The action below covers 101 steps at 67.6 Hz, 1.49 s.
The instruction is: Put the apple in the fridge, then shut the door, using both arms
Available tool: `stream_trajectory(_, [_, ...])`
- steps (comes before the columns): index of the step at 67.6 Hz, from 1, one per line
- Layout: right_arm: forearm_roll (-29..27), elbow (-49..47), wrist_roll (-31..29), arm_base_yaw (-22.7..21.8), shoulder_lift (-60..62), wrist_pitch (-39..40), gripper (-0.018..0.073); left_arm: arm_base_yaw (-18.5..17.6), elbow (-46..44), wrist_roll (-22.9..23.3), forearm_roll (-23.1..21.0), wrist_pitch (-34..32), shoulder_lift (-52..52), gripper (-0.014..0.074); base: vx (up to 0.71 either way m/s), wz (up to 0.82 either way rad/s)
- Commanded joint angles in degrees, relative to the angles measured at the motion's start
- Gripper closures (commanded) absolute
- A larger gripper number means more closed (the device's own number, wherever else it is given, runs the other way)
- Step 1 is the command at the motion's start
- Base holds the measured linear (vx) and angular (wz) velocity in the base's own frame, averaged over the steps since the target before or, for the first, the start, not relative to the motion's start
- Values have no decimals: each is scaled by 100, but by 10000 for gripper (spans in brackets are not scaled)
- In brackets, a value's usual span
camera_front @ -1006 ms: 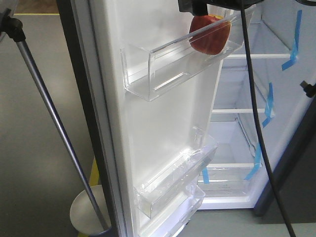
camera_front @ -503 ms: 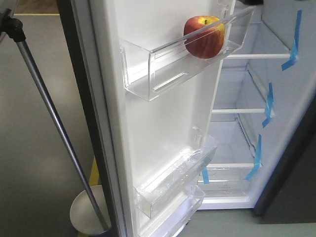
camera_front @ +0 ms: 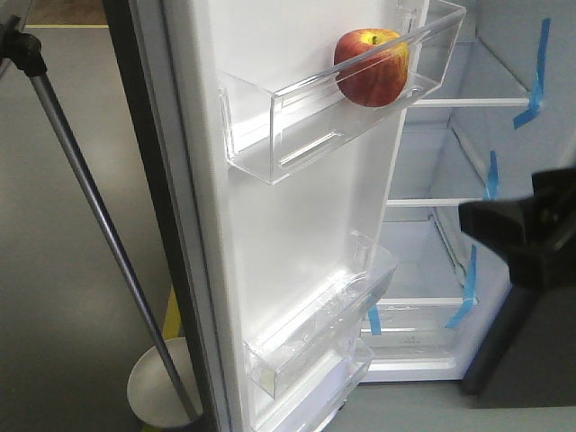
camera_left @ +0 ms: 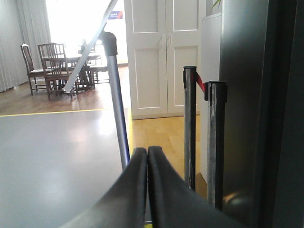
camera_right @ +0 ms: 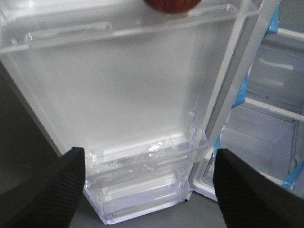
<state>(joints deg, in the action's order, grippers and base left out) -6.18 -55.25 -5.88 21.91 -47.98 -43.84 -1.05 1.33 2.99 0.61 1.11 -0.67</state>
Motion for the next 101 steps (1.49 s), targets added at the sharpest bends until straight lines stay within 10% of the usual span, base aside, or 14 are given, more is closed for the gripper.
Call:
stream_trajectory(1, [-21, 353, -28, -21, 482, 342, 25, -14, -103, 24, -61, -434, -81, 603, 0, 0])
stream_trajectory(50, [-982, 2100, -28, -21, 3264, -2506, 25, -14, -103, 24, -61, -480, -81, 603, 0, 0])
stream_trajectory(79, [-923, 2100, -28, -21, 3418, -2670, 25, -14, -330, 831, -61, -1297, -67, 603, 0, 0])
stream_trajectory(101, [-936, 2100, -28, -21, 3418, -2670, 25, -14, -2463, 813, 180, 808, 1609, 603, 0, 0])
